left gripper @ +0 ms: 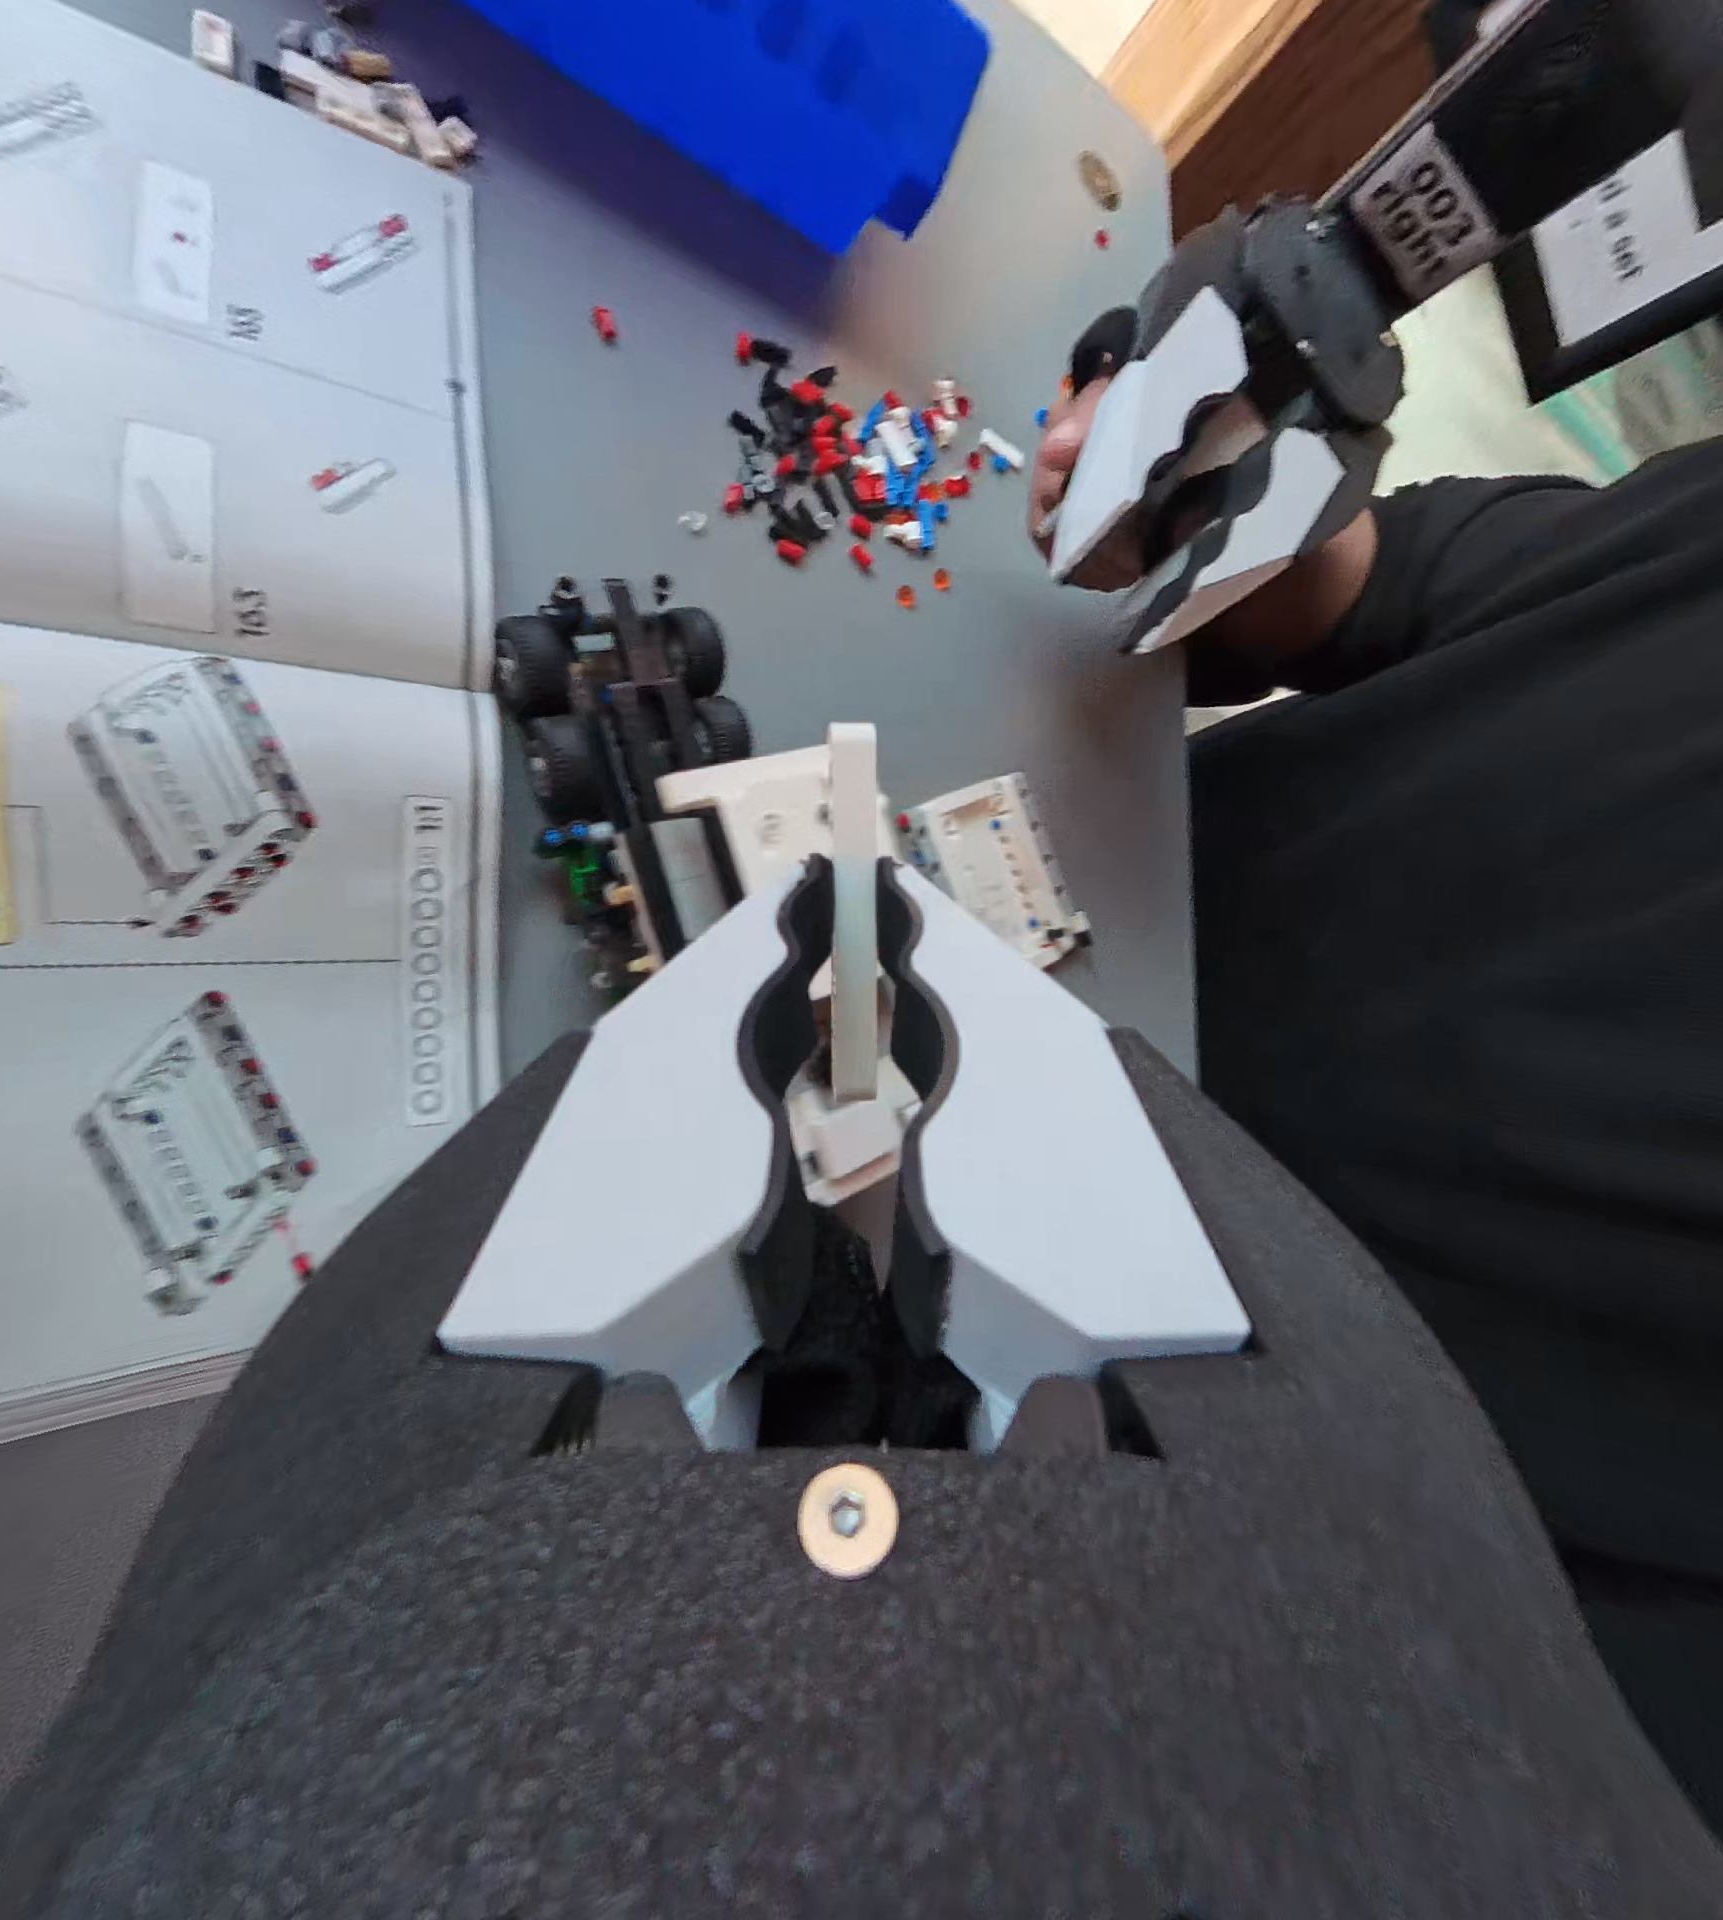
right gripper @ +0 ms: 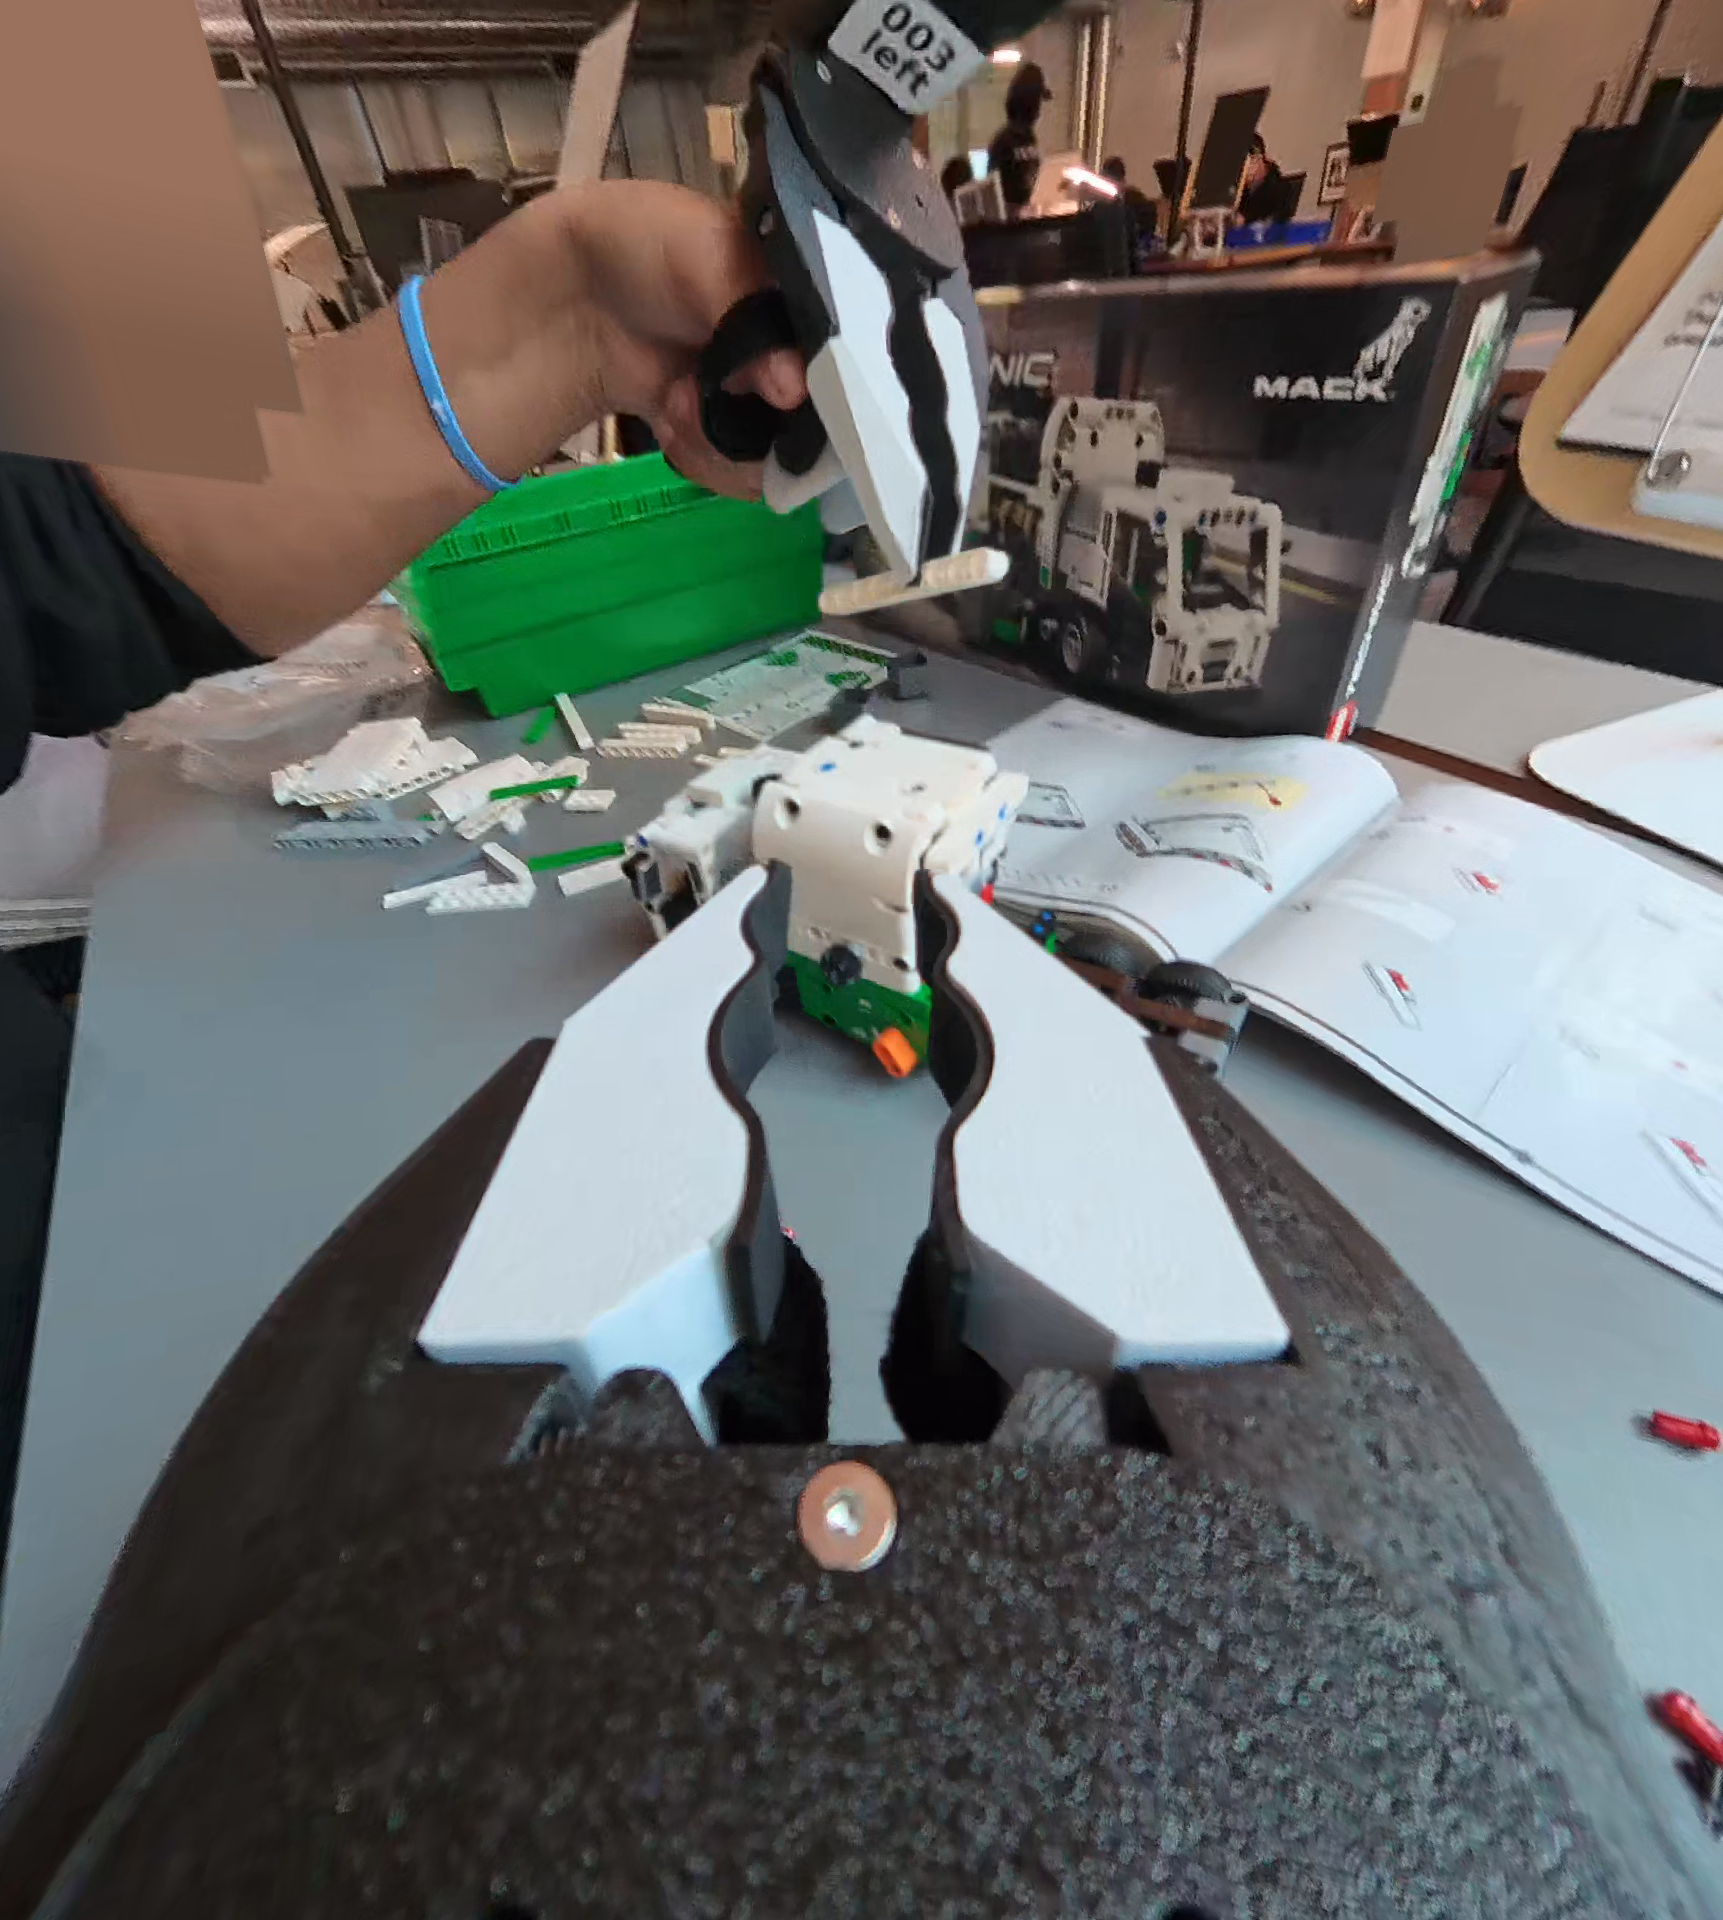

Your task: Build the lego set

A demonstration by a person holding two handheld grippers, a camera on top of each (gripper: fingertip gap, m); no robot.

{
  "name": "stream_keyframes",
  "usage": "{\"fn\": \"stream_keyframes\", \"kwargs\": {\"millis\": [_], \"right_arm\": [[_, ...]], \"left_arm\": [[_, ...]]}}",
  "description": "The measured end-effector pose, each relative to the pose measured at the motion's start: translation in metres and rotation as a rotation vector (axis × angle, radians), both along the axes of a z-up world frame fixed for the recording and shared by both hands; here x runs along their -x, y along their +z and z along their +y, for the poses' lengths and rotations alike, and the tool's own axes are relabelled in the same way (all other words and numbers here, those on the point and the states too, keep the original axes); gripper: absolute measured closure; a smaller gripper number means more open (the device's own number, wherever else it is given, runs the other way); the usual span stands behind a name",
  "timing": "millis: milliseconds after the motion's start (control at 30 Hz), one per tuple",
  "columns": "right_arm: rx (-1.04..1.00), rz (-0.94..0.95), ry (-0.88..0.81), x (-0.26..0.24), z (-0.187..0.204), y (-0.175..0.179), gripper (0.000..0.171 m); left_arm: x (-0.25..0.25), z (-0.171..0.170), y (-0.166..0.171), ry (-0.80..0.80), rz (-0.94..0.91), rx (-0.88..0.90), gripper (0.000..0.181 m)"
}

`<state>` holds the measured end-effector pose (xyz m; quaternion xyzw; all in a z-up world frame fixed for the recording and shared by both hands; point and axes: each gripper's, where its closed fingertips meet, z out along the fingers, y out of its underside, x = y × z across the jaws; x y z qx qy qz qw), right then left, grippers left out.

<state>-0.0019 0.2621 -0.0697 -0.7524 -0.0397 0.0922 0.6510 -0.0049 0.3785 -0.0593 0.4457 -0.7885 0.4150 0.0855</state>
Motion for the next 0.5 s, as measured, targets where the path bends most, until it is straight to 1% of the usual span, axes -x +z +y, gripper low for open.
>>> {"fn": "stream_keyframes", "kwargs": {"millis": [67,133,167,200,267,300,400,500], "right_arm": [[-0.027,-0.084,0.004,0.005,-0.001,0.01,0.146],[-0.044,-0.275,0.01,0.015,0.0,0.012,0.144],[-0.006,-0.36,-0.028,0.016,-0.001,0.008,0.146],[0.054,-0.433,-0.038,0.02,-0.004,0.003,0.151],[0.088,-0.513,0.025,0.04,-0.009,-0.001,0.141],[0.09,-0.549,0.031,0.046,-0.011,0.0,0.138],[0.064,-0.686,-0.004,0.054,-0.02,0.007,0.14],[0.05,-0.807,0.056,0.073,-0.031,0.005,0.141]], "left_arm": [[0.017,-0.023,0.016,-0.026,0.028,0.071,0.175],[0.033,-0.044,0.021,-0.053,0.057,0.116,0.175],[0.04,-0.053,0.022,-0.061,0.077,0.133,0.175],[0.046,-0.062,0.02,-0.064,0.095,0.144,0.175],[0.056,-0.077,0.015,-0.061,0.125,0.153,0.175],[0.062,-0.085,0.011,-0.064,0.14,0.149,0.175],[0.077,-0.109,-0.003,-0.076,0.175,0.13,0.175],[0.093,-0.132,-0.017,-0.094,0.218,0.115,0.175]]}}
